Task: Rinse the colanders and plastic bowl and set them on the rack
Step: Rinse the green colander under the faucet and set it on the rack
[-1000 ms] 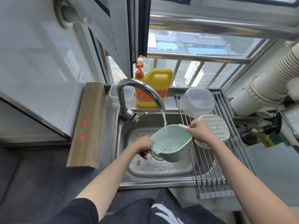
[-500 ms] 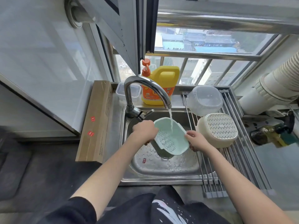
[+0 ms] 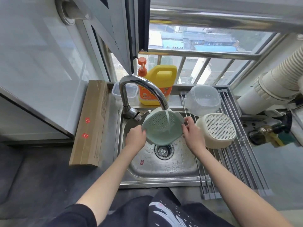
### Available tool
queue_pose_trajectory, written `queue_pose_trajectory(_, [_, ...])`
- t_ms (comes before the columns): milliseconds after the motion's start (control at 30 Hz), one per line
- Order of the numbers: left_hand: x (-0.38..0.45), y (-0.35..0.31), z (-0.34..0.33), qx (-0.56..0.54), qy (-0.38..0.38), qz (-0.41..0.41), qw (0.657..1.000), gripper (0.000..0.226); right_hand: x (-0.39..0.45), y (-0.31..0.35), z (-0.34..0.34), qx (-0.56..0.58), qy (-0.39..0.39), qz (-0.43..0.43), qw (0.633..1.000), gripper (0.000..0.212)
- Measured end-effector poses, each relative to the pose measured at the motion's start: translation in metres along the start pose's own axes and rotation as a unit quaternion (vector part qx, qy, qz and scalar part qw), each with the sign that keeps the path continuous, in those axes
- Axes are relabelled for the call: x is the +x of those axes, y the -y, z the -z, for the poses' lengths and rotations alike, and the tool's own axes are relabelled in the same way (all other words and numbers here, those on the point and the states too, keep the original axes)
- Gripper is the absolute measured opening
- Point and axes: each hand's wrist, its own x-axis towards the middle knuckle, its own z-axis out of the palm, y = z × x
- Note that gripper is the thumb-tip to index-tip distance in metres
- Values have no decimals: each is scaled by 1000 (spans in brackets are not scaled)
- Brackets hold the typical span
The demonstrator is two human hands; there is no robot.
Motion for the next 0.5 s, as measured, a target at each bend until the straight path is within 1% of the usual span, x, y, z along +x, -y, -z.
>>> queue_pose_trajectory(67, [7, 6, -7, -90, 64, 36, 993, 26, -1, 6, 6, -36, -32, 58, 997, 20])
queue_pose_trajectory(100, [10, 8, -10, -138, 99, 59, 984, 23, -1, 9, 8, -55, -43, 90, 993, 25])
queue_pose_trajectory(167, [11, 8, -16, -228, 154, 105, 956, 20, -2, 14, 13, -85, -56, 145, 984, 31])
queue_pose_trajectory(200, [12, 6, -19, -266, 169, 120, 941, 20, -3, 17, 14, -94, -63, 169, 979, 33])
queue_pose_trajectory(300, [14, -4, -28, -380, 183, 147, 895, 18, -4, 26, 19, -116, -94, 236, 960, 30])
queue_pose_trajectory(367, [17, -13, -32, -442, 191, 155, 863, 21, -2, 31, 24, -143, -120, 272, 944, 29])
queue_pose_trajectory(433, [21, -22, -36, -484, 200, 159, 837, 24, 0, 32, 30, -164, -132, 286, 935, 28])
queue_pose_trajectory(500, [22, -31, -40, -508, 205, 163, 821, 23, 3, 31, 37, -161, -135, 276, 938, 26])
